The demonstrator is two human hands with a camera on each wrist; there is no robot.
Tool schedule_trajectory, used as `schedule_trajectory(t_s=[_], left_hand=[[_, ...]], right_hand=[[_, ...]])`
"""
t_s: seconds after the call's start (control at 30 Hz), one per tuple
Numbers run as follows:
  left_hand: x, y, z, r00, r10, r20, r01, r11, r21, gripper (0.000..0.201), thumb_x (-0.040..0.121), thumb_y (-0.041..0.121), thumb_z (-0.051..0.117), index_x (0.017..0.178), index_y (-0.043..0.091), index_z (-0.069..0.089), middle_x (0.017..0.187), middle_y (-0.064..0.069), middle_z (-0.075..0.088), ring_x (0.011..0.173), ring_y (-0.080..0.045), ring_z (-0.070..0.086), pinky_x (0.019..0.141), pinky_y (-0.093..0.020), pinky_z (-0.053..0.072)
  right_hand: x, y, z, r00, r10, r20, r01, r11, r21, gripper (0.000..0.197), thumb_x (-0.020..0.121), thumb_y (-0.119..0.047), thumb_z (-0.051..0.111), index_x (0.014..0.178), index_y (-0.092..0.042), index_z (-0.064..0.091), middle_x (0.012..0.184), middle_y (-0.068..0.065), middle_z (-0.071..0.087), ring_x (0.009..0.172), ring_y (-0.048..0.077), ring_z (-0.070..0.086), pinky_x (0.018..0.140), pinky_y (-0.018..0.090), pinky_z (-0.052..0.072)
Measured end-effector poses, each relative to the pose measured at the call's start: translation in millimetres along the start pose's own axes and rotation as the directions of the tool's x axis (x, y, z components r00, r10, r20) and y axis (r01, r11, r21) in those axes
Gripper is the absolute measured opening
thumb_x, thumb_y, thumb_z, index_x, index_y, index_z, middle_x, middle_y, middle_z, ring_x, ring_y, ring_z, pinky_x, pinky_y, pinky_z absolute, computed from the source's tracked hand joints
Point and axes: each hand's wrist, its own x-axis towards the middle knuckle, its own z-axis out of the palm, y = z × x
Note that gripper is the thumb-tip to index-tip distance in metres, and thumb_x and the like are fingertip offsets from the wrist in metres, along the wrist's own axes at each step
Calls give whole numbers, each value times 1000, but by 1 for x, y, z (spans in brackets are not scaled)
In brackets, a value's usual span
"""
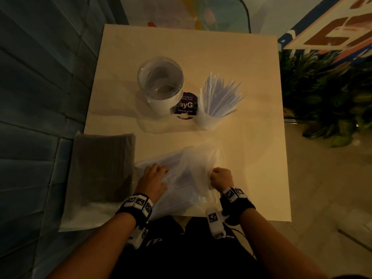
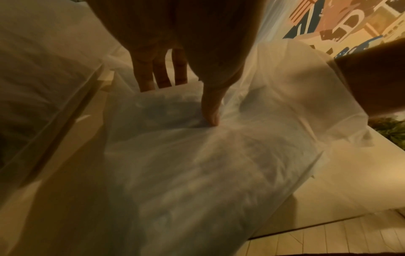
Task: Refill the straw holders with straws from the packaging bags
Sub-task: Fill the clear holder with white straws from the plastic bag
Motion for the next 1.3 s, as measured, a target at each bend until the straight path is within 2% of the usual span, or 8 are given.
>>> schedule_trajectory(t_s=[0.2, 0.3, 0.47, 0.67, 0.8, 0.9, 1.13, 1.3], left_hand=[[-1, -1, -1, 999, 32, 7, -32, 999, 4, 50, 86, 28, 65, 132, 26, 47, 129, -3, 41, 116, -29, 41, 89, -44, 47], [0, -4, -1, 1000, 25, -11, -25, 1000, -11, 50, 84, 27, 67, 130, 28, 48, 127, -2, 43, 115, -29, 42, 90, -43, 47], [1, -3, -2, 1000, 16, -22, -16, 1000, -4, 47, 85, 27, 68, 129, 27, 49, 127, -2, 44, 115, -29, 43, 89, -43, 47], [-2, -4, -1, 998, 41, -38, -41, 999, 8, 44, 87, 31, 67, 128, 26, 50, 128, -2, 44, 114, -30, 44, 89, -43, 47], [0, -3, -3, 999, 46, -29, -46, 999, 2, 48, 86, 34, 68, 129, 26, 49, 130, -3, 44, 115, -29, 43, 91, -43, 47], [-1, -3, -1, 999, 24, -22, -24, 1000, 12, 48, 87, 35, 67, 130, 25, 49, 131, -3, 43, 116, -29, 43, 91, -44, 47], [-3, 2, -1, 999, -11, -35, 10, 1000, -5, 49, 87, 33, 65, 132, 26, 48, 131, -3, 42, 117, -28, 42, 88, -41, 45], [-5, 1, 0, 999, 4, -39, -4, 1000, -20, 48, 89, 37, 65, 132, 25, 48, 131, -3, 42, 117, -28, 42, 89, -41, 45]], right_hand=[[15, -31, 14, 1000, -11, 21, 10, 996, 84, 29, 95, -23, 61, 108, 1, 70, 111, 17, 68, 100, 23, 59, 74, 32, 37], [15, -39, 12, 999, -31, -30, 35, 989, 143, 29, 98, -19, 55, 106, 6, 69, 105, 16, 67, 107, 25, 60, 71, 31, 33], [9, -40, 7, 979, -18, -201, 98, 913, 397, 14, 90, -10, 57, 79, -10, 67, 80, 10, 66, 84, 27, 59, 70, 37, 42], [12, -27, 17, 993, -54, -106, 94, 903, 419, 40, 75, -24, 58, 109, -8, 70, 105, 13, 72, 98, 33, 67, 88, 53, 55], [-1, -33, 7, 998, 5, -67, 25, 894, 448, 13, 86, -11, 63, 86, -3, 73, 91, 14, 72, 87, 33, 67, 75, 41, 55], [-4, -31, -1, 999, 13, -40, 5, 904, 427, 25, 96, -15, 57, 94, 6, 71, 90, 15, 66, 75, 26, 60, 62, 26, 47], [-9, -32, -10, 997, 48, 68, -76, 858, 508, 19, 91, -13, 66, 96, 5, 69, 86, 14, 69, 71, 24, 63, 49, 24, 51], [29, -13, 11, 998, 13, 62, -36, 925, 377, 21, 81, -28, 65, 84, -8, 72, 92, 19, 72, 92, 44, 67, 79, 60, 55]])
